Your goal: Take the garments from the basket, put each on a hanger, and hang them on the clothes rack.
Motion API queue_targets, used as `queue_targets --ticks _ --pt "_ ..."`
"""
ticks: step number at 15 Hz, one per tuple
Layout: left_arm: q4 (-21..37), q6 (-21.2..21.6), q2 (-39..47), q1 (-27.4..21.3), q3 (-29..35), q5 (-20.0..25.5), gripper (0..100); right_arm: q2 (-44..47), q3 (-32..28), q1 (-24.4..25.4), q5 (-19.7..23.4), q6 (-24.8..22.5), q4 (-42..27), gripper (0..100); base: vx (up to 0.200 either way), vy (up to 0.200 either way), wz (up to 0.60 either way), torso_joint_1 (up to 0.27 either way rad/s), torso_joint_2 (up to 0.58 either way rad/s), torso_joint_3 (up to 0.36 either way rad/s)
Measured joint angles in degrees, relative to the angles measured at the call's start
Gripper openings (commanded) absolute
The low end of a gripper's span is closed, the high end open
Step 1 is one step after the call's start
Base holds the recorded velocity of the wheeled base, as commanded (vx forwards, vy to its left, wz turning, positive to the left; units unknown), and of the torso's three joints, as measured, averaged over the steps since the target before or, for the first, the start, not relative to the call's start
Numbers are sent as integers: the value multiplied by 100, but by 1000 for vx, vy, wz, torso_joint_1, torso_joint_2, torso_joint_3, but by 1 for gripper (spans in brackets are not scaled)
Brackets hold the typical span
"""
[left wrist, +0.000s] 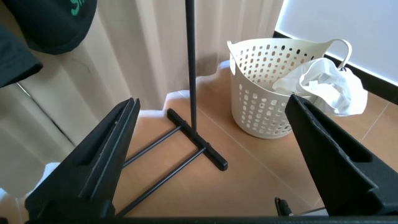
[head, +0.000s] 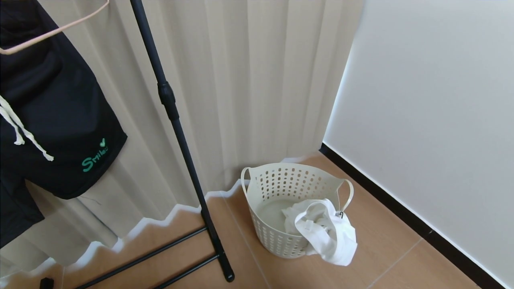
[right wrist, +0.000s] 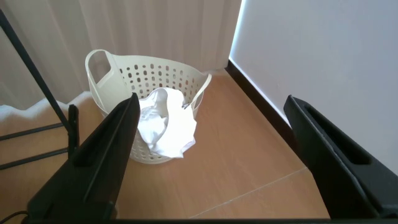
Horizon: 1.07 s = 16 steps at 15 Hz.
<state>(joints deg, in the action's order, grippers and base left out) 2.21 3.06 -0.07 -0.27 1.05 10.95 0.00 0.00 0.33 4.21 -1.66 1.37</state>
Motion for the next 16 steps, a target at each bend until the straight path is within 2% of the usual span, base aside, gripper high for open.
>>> queue_targets --ticks 16 --pt "0 0 0 0 0 -6 100 0 0 0 0 2 9 100 0 0 0 5 1 -199"
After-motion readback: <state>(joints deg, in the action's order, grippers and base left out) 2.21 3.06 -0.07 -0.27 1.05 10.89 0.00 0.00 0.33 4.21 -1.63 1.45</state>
